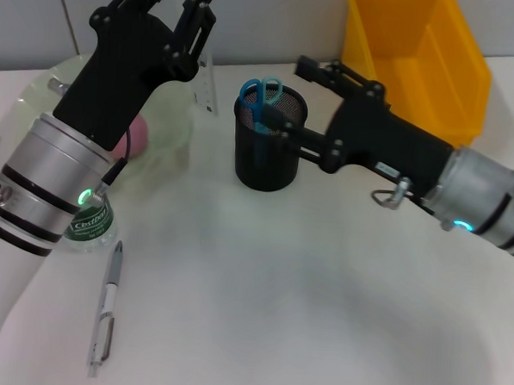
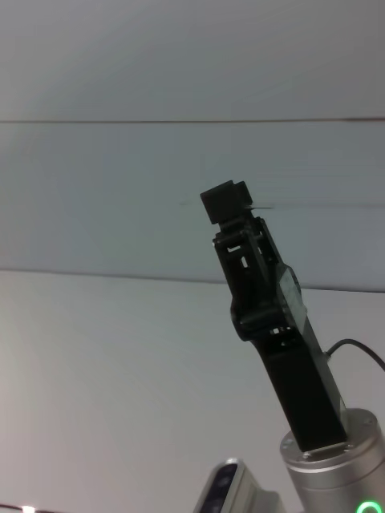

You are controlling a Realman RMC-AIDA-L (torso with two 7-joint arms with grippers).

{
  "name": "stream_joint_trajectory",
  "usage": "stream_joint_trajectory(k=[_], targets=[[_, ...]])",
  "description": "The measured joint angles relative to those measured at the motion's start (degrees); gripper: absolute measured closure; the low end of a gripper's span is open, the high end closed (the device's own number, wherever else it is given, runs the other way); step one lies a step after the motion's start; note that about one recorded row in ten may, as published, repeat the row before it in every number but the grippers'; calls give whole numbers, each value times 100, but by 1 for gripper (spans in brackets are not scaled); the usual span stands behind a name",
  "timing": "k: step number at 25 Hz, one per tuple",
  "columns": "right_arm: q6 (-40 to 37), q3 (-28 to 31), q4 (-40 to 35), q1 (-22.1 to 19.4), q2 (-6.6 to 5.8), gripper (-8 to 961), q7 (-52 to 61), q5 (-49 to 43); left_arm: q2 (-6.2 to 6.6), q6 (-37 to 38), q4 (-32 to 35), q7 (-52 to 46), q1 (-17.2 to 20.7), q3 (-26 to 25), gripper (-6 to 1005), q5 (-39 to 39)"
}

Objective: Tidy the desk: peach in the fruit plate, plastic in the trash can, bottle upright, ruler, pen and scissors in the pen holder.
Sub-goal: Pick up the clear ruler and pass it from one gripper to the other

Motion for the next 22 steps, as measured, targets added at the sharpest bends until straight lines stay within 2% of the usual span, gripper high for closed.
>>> stream_joint_trajectory(k=[2,3,10,18,22], targets=[[142,-365,89,146,0,182,-19,278,0,0,0,0,0,0,563,0],[142,-365,89,146,0,182,-19,278,0,-14,14,224,-22,172,562,-209],[196,-1201,128,276,-1,182,2,1048,0,-20,35,352,-13,285,558,-251],[931,-2996,-389,202,-1,182,63,2663,0,-33,10,392,-14,357,553,-258],[1658,-3806,-878,59,-1,182,15,3475,0,-34,3,423,-9,377,550,-270]])
